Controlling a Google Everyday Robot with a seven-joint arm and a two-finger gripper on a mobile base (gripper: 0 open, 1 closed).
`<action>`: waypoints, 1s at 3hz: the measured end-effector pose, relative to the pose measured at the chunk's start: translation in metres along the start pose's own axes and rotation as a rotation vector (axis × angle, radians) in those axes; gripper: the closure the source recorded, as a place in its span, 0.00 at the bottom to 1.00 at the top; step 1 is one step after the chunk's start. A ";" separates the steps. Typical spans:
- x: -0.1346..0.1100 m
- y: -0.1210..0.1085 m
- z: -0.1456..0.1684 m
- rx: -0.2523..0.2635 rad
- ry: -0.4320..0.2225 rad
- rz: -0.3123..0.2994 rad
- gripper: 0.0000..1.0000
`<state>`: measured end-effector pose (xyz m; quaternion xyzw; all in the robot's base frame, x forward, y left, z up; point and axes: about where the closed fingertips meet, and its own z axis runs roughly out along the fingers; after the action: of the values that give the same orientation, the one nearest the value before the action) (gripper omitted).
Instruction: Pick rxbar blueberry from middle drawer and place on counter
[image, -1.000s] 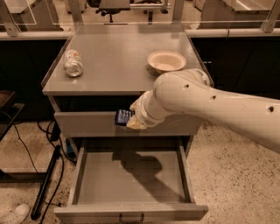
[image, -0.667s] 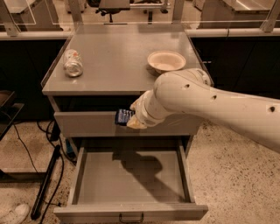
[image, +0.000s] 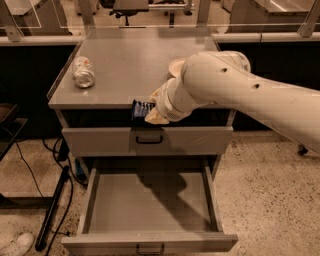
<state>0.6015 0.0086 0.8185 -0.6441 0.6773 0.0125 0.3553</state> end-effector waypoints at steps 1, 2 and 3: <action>0.001 -0.002 0.002 -0.013 -0.007 0.006 1.00; -0.004 -0.017 0.005 -0.050 -0.024 -0.012 1.00; -0.032 -0.064 -0.006 -0.069 -0.044 -0.076 1.00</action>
Offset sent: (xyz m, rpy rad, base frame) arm 0.0453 0.0031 0.0367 0.0228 0.0391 0.0969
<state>0.6524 0.0228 0.8667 -0.6806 0.6437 0.0365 0.3480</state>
